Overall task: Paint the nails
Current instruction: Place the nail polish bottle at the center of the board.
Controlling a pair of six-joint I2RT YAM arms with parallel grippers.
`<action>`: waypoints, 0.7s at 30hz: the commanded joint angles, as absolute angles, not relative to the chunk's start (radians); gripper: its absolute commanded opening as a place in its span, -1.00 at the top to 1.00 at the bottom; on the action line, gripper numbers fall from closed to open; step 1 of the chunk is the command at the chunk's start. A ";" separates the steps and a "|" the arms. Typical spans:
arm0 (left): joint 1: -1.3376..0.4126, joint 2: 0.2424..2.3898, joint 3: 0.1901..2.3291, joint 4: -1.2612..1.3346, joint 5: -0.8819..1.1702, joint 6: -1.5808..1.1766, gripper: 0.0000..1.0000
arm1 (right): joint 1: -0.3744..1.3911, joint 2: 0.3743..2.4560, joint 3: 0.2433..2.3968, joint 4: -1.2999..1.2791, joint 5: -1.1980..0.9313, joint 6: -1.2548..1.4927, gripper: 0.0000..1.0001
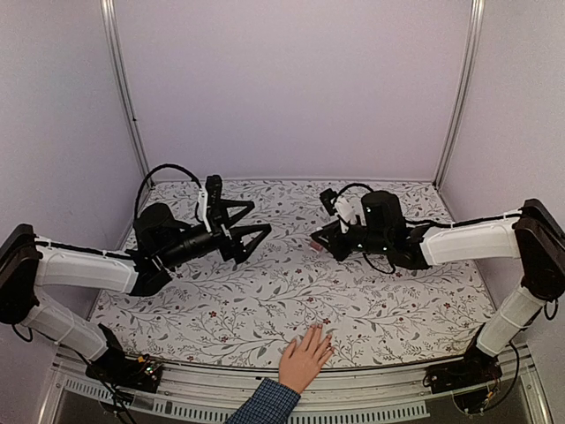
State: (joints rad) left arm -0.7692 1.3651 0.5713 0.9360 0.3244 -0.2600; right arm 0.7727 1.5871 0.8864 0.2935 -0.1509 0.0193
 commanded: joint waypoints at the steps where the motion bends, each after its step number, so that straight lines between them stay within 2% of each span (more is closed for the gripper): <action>1: -0.749 1.340 0.540 0.923 0.277 -0.266 -1.00 | 0.741 1.671 0.861 0.477 -0.119 0.059 0.97; 11: -0.734 1.359 0.533 0.939 0.278 -0.271 -0.99 | 0.734 1.834 0.838 0.627 -0.088 0.065 0.92; 21: -0.729 1.387 0.538 0.950 0.279 -0.277 -1.00 | 0.734 1.919 0.837 0.658 -0.069 0.066 0.90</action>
State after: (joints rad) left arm -0.7456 1.3724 0.5411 0.9276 0.2802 -0.2665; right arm 0.7383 1.8881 0.8440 0.5991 -0.0883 0.0620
